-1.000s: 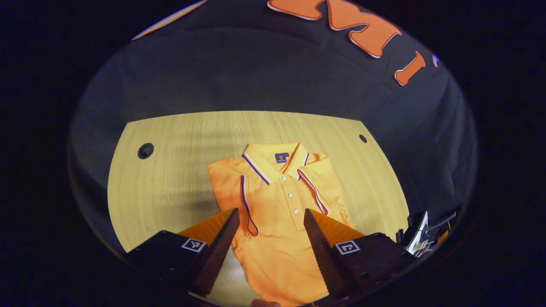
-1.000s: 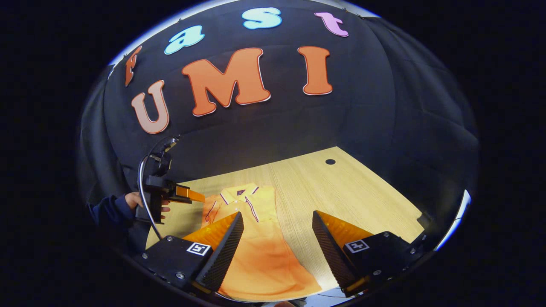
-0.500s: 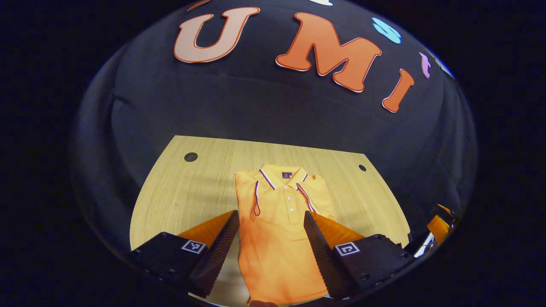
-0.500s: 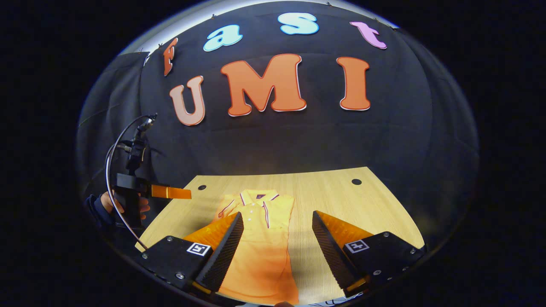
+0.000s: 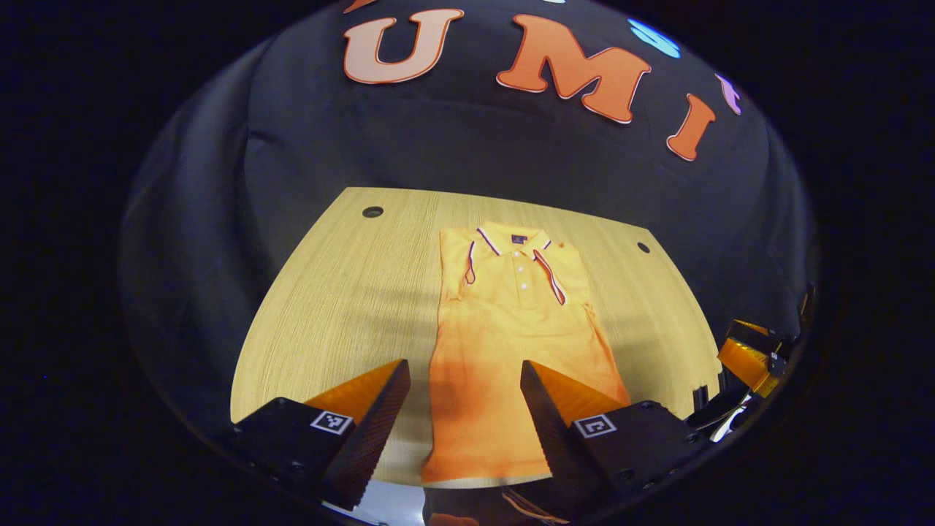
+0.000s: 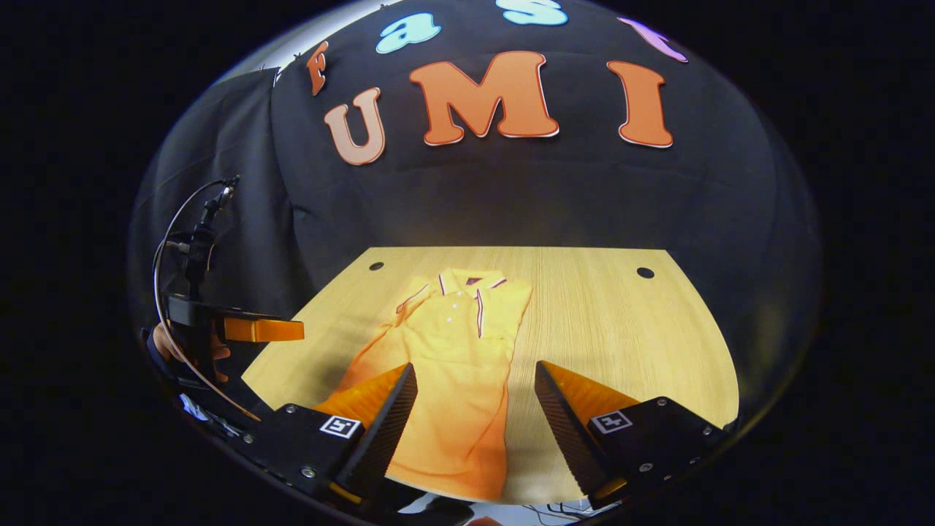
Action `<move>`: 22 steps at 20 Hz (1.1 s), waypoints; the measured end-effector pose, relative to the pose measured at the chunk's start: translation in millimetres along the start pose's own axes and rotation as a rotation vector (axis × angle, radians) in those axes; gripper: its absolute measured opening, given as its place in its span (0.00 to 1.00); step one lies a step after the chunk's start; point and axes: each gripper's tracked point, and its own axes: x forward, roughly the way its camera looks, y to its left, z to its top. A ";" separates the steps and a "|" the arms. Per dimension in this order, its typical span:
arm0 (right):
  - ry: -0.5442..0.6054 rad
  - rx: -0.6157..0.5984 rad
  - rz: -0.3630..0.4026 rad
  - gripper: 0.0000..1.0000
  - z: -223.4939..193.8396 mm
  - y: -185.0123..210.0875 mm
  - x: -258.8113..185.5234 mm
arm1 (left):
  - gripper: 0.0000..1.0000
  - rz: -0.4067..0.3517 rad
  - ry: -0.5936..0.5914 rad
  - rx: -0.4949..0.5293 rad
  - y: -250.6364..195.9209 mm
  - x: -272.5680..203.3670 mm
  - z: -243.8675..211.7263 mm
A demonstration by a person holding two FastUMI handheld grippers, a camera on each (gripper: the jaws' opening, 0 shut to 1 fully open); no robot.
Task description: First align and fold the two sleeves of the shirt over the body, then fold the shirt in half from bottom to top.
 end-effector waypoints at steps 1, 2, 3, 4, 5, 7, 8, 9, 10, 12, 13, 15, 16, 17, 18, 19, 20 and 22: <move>0.016 0.005 -0.002 0.98 -6.7 -1.0 2.0 | 0.94 0.002 0.013 -0.001 -0.7 -0.2 -9.8; 0.038 0.013 0.001 0.99 -15.3 -1.7 5.9 | 0.94 0.003 0.036 -0.005 0.2 -0.1 -21.7; 0.061 0.022 0.002 0.99 -23.1 -1.0 8.4 | 0.94 0.000 0.055 -0.011 -0.3 0.0 -32.2; 0.090 0.024 0.000 0.99 -31.8 -0.6 11.6 | 0.94 0.001 0.074 -0.011 -0.4 2.2 -42.4; 0.119 0.019 0.001 0.99 -41.6 -0.2 13.9 | 0.94 0.002 0.095 -0.004 0.0 6.5 -53.1; 0.180 0.020 -0.005 0.99 -67.7 -4.2 17.4 | 0.94 0.000 0.150 0.013 0.4 16.2 -75.3; 0.214 0.030 -0.006 0.99 -83.7 -5.3 17.7 | 0.94 -0.003 0.179 0.021 0.2 21.6 -87.6; 0.249 0.038 -0.006 0.99 -94.9 -5.9 17.6 | 0.94 -0.004 0.207 0.033 2.0 25.9 -99.7; 0.280 0.041 -0.008 0.99 -106.3 -6.4 19.8 | 0.94 0.000 0.232 0.045 4.9 29.2 -109.4; 0.349 0.042 -0.011 0.99 -134.2 -5.5 21.0 | 0.95 0.006 0.281 0.052 7.4 33.6 -127.8; 0.381 0.040 -0.015 0.99 -146.9 -6.0 21.2 | 0.95 0.009 0.301 0.045 9.2 36.0 -135.9; 0.448 0.033 -0.027 0.99 -170.5 -7.4 19.3 | 0.90 0.006 0.349 0.035 9.7 41.2 -151.6; 0.480 0.032 -0.032 0.99 -181.2 -8.3 18.7 | 0.94 0.010 0.371 0.039 11.4 46.3 -159.3; 0.503 0.031 -0.038 0.99 -188.8 -8.4 19.0 | 0.95 0.019 0.390 0.052 13.6 50.0 -165.5; 0.530 0.028 -0.050 0.99 -197.1 -9.3 19.3 | 0.98 0.028 0.406 0.062 15.7 51.8 -170.0; 0.555 0.029 -0.056 0.99 -203.0 -8.9 19.7 | 0.98 0.034 0.424 0.071 17.8 53.5 -173.5; 0.574 0.032 -0.061 0.99 -207.9 -7.6 21.3 | 0.98 0.037 0.441 0.079 19.9 53.0 -178.6; 0.622 0.022 -0.060 0.99 -219.6 -6.0 21.2 | 0.98 0.045 0.485 0.082 24.3 54.3 -190.4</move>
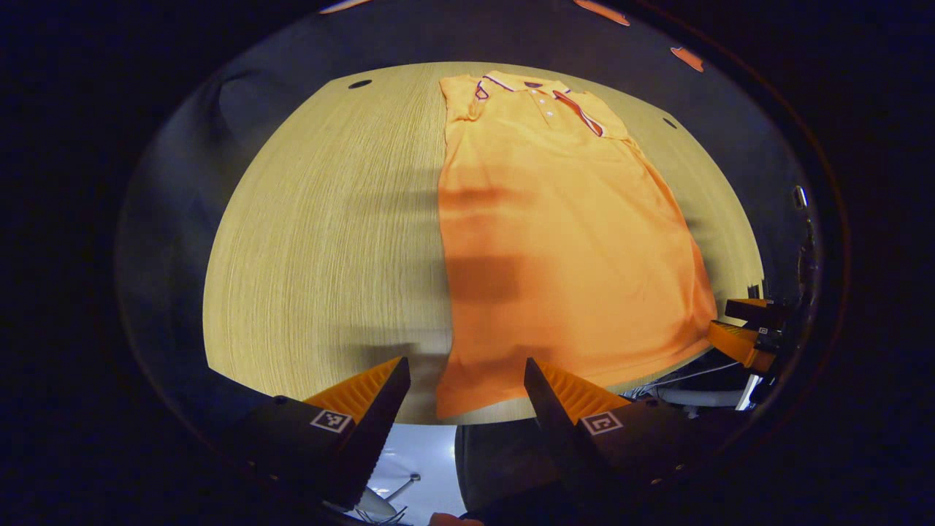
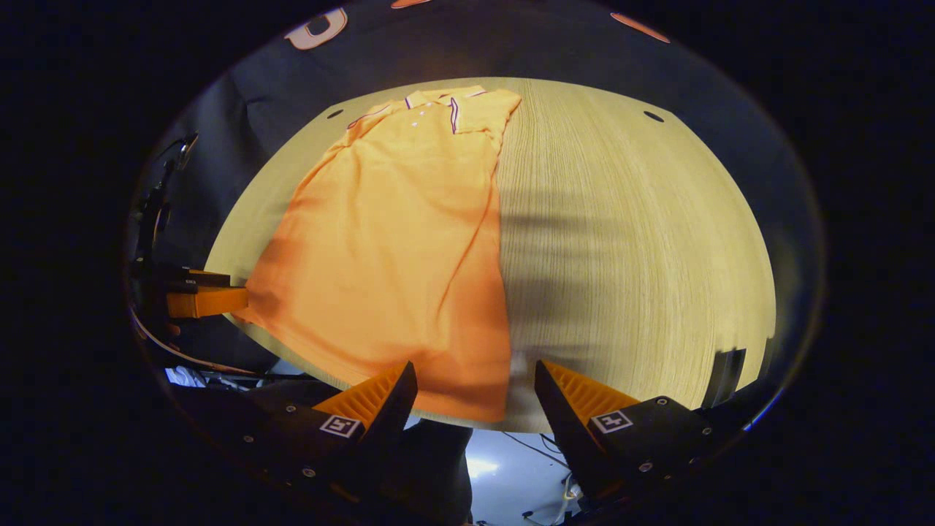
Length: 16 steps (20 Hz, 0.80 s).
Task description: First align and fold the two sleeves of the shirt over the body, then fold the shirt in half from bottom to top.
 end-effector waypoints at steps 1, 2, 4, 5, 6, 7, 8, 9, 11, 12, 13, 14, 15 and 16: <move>0.021 -0.013 -0.011 0.99 -4.3 -1.7 2.0 | 0.99 0.001 0.026 0.001 0.2 2.5 -6.2; 0.039 -0.024 -0.019 1.00 -8.7 -3.1 3.3 | 0.98 0.003 0.043 0.004 0.2 5.4 -10.9; 0.068 -0.026 -0.021 0.99 -15.2 -0.8 6.7 | 0.98 0.013 0.059 -0.004 2.0 12.5 -15.9; 0.077 -0.017 -0.012 0.99 -17.4 3.3 8.0 | 0.99 0.004 0.083 -0.010 -0.2 15.1 -20.8; 0.079 -0.019 -0.022 0.99 -19.2 3.7 8.1 | 0.98 -0.005 0.097 -0.019 -2.6 17.9 -24.8; 0.078 -0.031 -0.025 1.00 -17.5 4.2 9.6 | 0.98 0.003 0.098 -0.006 -2.2 22.1 -25.1; 0.080 -0.043 -0.035 0.99 -17.9 4.1 11.5 | 0.99 0.008 0.096 0.010 -1.8 18.2 -22.8; 0.086 -0.040 -0.048 0.99 -18.4 4.0 11.5 | 0.98 0.023 0.101 0.022 -1.1 19.6 -22.8; 0.094 -0.042 -0.080 0.98 -19.4 1.5 12.6 | 0.98 0.026 0.095 0.057 -1.2 19.4 -23.2; 0.096 -0.047 -0.084 0.98 -19.1 1.8 11.9 | 0.97 0.025 0.085 0.055 -0.9 18.7 -23.1; 0.096 -0.042 -0.083 0.96 -20.0 2.1 13.1 | 0.98 0.026 0.076 0.047 -1.7 20.1 -22.4; 0.087 -0.035 -0.082 0.97 -18.7 1.4 13.2 | 0.98 0.026 0.072 0.053 -1.8 21.6 -20.2; 0.087 -0.029 -0.084 0.97 -20.3 1.3 12.9 | 0.98 0.026 0.075 0.054 -2.0 22.2 -19.7; 0.095 -0.024 -0.087 0.97 -20.9 1.6 13.0 | 0.98 0.029 0.080 0.044 -2.2 22.0 -20.9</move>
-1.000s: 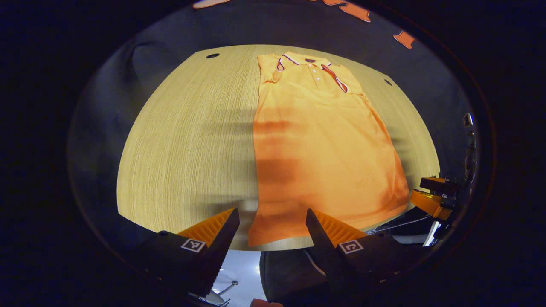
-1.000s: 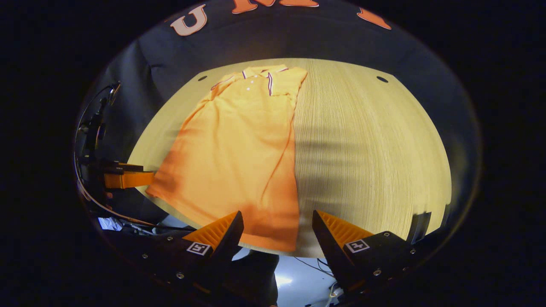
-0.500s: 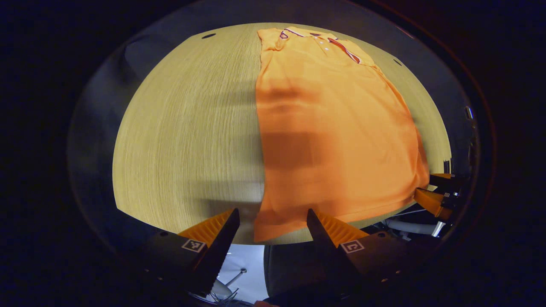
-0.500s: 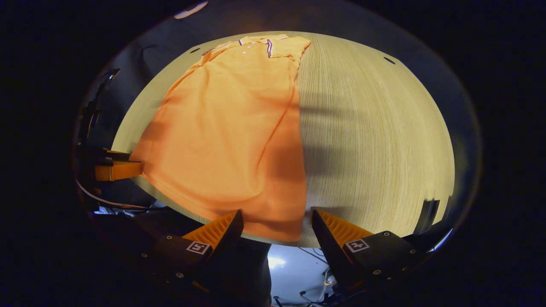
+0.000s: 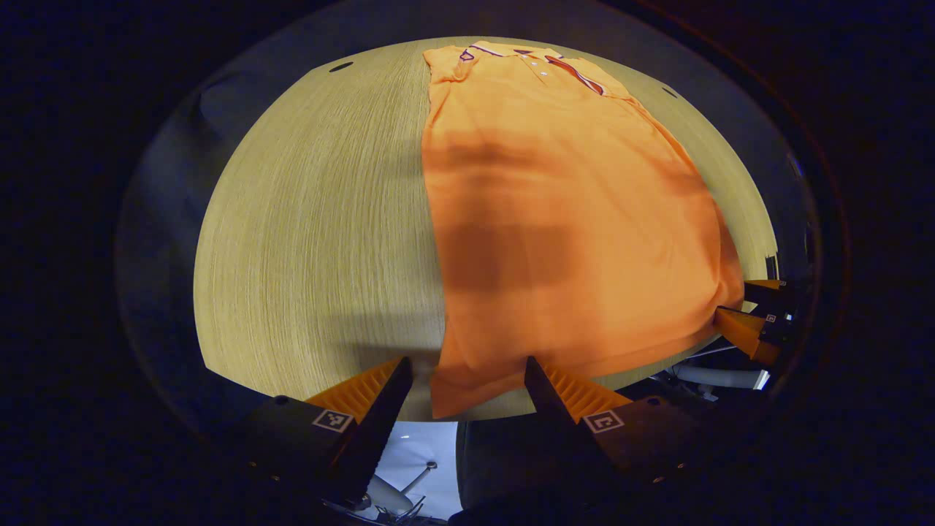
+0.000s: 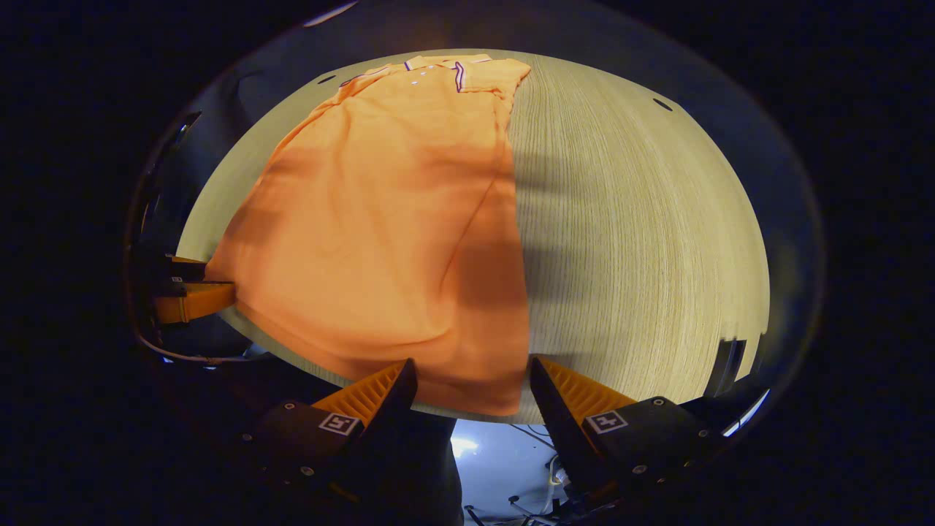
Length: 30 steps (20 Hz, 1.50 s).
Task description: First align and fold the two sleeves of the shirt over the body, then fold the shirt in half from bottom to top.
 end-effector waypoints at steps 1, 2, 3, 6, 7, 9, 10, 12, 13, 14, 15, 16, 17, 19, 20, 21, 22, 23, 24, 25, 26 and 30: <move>0.040 0.015 -0.004 0.96 -4.8 0.2 0.6 | 0.98 0.000 0.010 -0.006 -0.8 0.5 0.3; 0.068 0.032 -0.006 0.94 -8.2 -1.2 -0.6 | 0.96 -0.001 0.015 -0.021 -0.8 -0.3 1.3; 0.084 0.051 -0.005 0.75 -6.7 -2.8 -0.9 | 0.90 -0.002 0.018 -0.045 -1.8 1.2 2.4; 0.077 0.125 0.034 0.35 -5.1 -1.8 -0.4 | 0.23 -0.027 0.025 -0.074 -9.1 0.4 4.5; 0.079 0.167 0.081 0.13 -5.5 5.1 -1.6 | 0.07 -0.027 0.022 -0.075 -9.4 -0.1 5.0; 0.065 0.233 0.137 0.07 6.0 9.2 -1.2 | 0.07 -0.029 0.027 -0.078 -8.8 -0.8 5.9; 0.062 0.227 0.148 0.01 -3.3 11.0 -1.9 | 0.07 -0.031 0.018 -0.082 -9.9 -1.2 6.9; 0.050 0.215 0.141 0.01 -0.4 11.7 -2.0 | 0.01 -0.028 -0.017 -0.065 -10.5 1.1 14.3; 0.046 0.193 0.141 0.00 0.9 14.4 -3.2 | 0.01 -0.010 -0.013 -0.051 -7.5 -1.9 11.8; 0.031 0.177 0.145 0.00 5.6 15.5 -5.4 | 0.01 -0.023 -0.031 -0.056 -7.8 -5.6 18.3; 0.006 0.175 0.149 0.00 13.6 16.4 -8.3 | 0.01 -0.033 -0.035 -0.060 -8.7 -11.1 21.0; -0.020 0.178 0.155 0.01 21.7 16.5 -13.4 | 0.01 -0.044 -0.058 -0.065 -8.5 -17.1 28.9; -0.043 0.181 0.165 0.00 32.0 17.7 -16.8 | 0.01 -0.050 -0.070 -0.060 -8.5 -23.4 36.5; -0.077 0.187 0.184 0.00 50.3 18.3 -24.5 | 0.01 -0.068 -0.116 -0.046 -8.7 -36.0 56.3; -0.098 0.193 0.201 0.00 61.6 21.2 -27.4 | 0.01 -0.070 -0.139 -0.037 -7.5 -42.1 67.7; -0.119 0.199 0.218 0.01 72.1 23.5 -31.9 | 0.01 -0.067 -0.161 -0.022 -6.6 -46.4 78.9; -0.134 0.202 0.239 0.00 80.9 25.3 -35.8 | 0.01 -0.066 -0.180 -0.010 -6.5 -49.5 90.4; -0.149 0.202 0.245 0.00 92.0 25.6 -37.8 | 0.01 -0.070 -0.197 -0.002 -7.1 -53.0 101.4; -0.160 0.201 0.242 0.01 102.1 23.8 -40.3 | 0.01 -0.073 -0.206 0.002 -7.4 -55.0 112.2; -0.180 0.204 0.236 0.01 112.8 21.6 -43.6 | 0.01 -0.080 -0.217 0.005 -8.3 -56.7 123.1; -0.194 0.203 0.231 0.01 124.1 20.1 -46.2 | 0.02 -0.087 -0.232 0.002 -9.2 -60.0 135.8; -0.243 0.208 0.204 0.00 175.6 11.0 -54.8 | 0.01 -0.105 -0.292 0.005 -4.3 -70.4 197.7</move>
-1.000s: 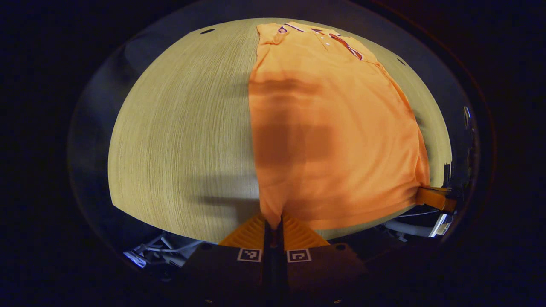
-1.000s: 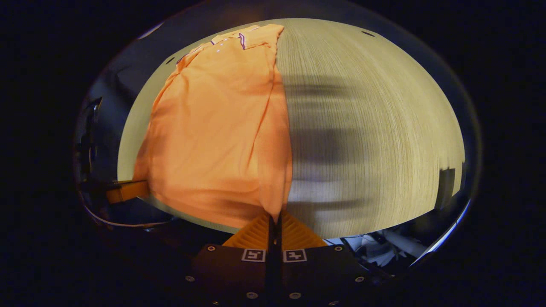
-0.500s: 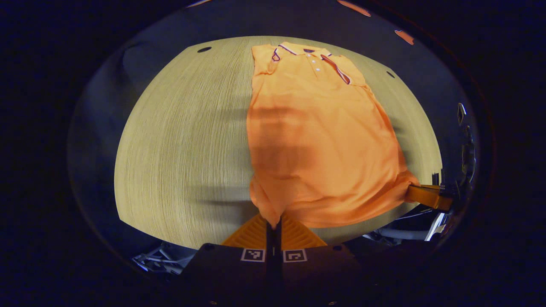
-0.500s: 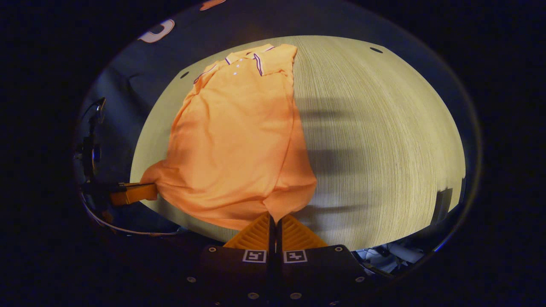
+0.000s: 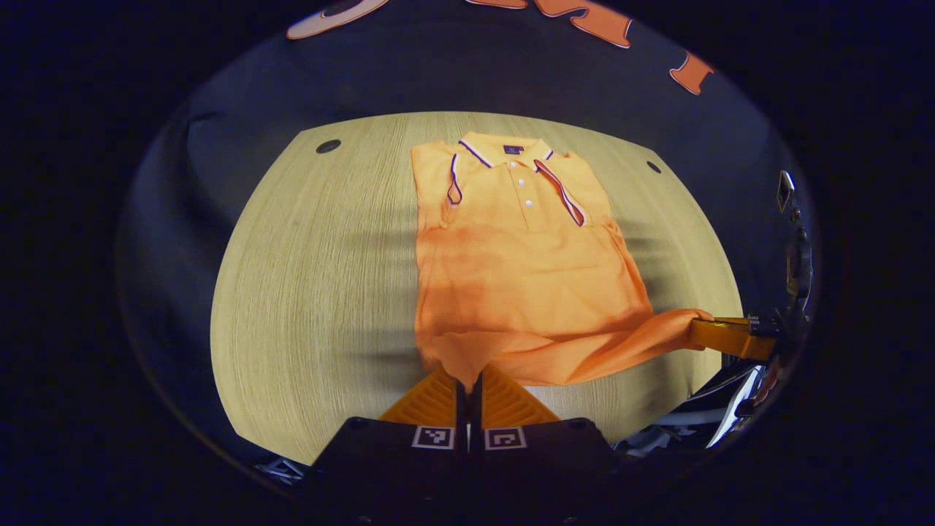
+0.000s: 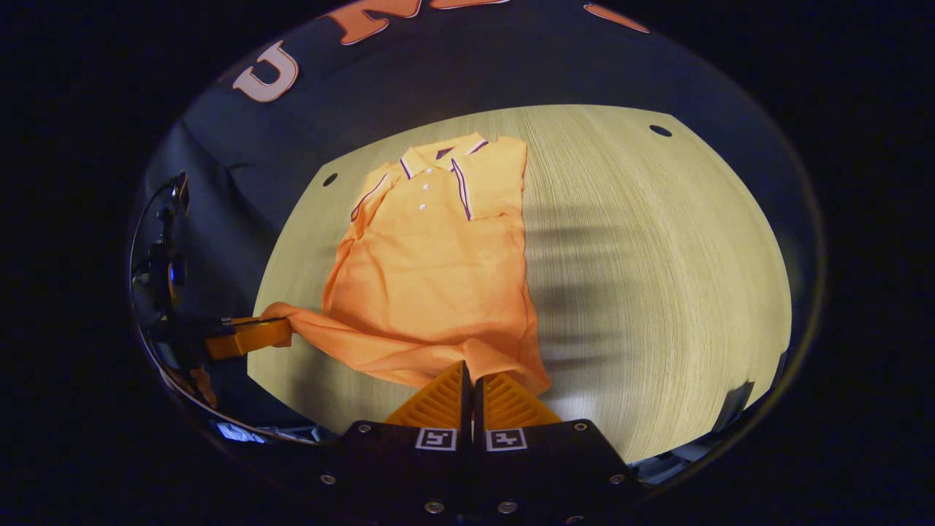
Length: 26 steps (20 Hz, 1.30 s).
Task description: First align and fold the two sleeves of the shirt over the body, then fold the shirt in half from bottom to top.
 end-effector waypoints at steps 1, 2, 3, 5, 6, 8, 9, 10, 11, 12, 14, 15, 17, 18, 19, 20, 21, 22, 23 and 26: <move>-0.009 0.001 0.000 0.01 12.2 1.5 1.3 | 0.01 -0.005 -0.015 0.005 1.4 1.9 14.6; -0.021 0.000 -0.004 0.00 25.2 2.7 4.5 | 0.01 -0.006 -0.032 0.009 3.2 2.0 29.1; -0.031 -0.004 -0.011 0.00 38.9 2.2 7.2 | 0.01 -0.007 -0.039 0.011 5.4 2.5 40.6; -0.051 -0.006 -0.020 0.00 65.2 3.3 10.5 | 0.01 -0.021 -0.059 0.004 10.2 6.8 67.0; -0.056 -0.008 -0.024 0.00 77.3 5.7 17.9 | 0.01 -0.027 -0.066 0.006 11.8 10.0 78.7; -0.074 -0.016 -0.033 0.00 103.1 7.4 22.5 | 0.01 -0.021 -0.085 0.010 20.8 19.1 103.7; -0.093 -0.020 -0.034 0.01 117.5 8.4 24.3 | 0.01 -0.017 -0.096 0.006 25.0 25.3 116.2; -0.108 -0.026 -0.035 0.00 133.8 10.3 31.5 | 0.01 -0.016 -0.104 -0.009 28.1 31.9 127.3; -0.115 -0.028 -0.045 0.01 146.7 8.8 39.1 | 0.01 -0.028 -0.108 -0.015 28.3 38.3 136.7; -0.118 -0.020 -0.050 0.01 157.5 9.0 44.0 | 0.02 -0.024 -0.106 -0.017 32.9 43.9 144.5; -0.126 0.015 -0.043 0.01 177.3 9.6 50.8 | 0.01 -0.025 -0.114 -0.015 36.7 54.6 165.9; -0.131 0.030 -0.043 0.01 187.1 8.1 55.8 | 0.01 -0.038 -0.122 -0.021 35.9 58.9 177.6; -0.131 0.038 -0.065 0.01 202.2 -3.1 68.9 | 0.01 -0.038 -0.141 -0.020 40.5 70.9 198.9; -0.123 0.047 -0.075 0.00 209.8 -8.5 75.2 | 0.01 -0.030 -0.140 -0.018 45.0 80.2 206.4; -0.121 0.060 -0.075 0.01 217.7 -11.5 82.4 | 0.01 -0.026 -0.132 -0.018 49.1 88.5 211.2; -0.120 0.072 -0.080 0.01 224.8 -15.2 87.2 | 0.01 -0.029 -0.133 -0.021 50.9 97.2 218.7; -0.119 0.077 -0.085 0.01 232.6 -19.3 93.1 | 0.01 -0.026 -0.131 -0.030 54.6 105.7 226.5; -0.117 0.079 -0.092 0.01 240.4 -22.6 100.7 | 0.02 -0.027 -0.130 -0.038 58.2 112.9 232.5; -0.114 0.081 -0.100 0.00 246.2 -24.6 108.1 | 0.01 -0.032 -0.124 -0.041 59.6 119.3 239.4; -0.108 0.081 -0.118 0.00 264.4 -28.5 124.0 | 0.01 -0.038 -0.109 -0.043 63.9 136.7 255.0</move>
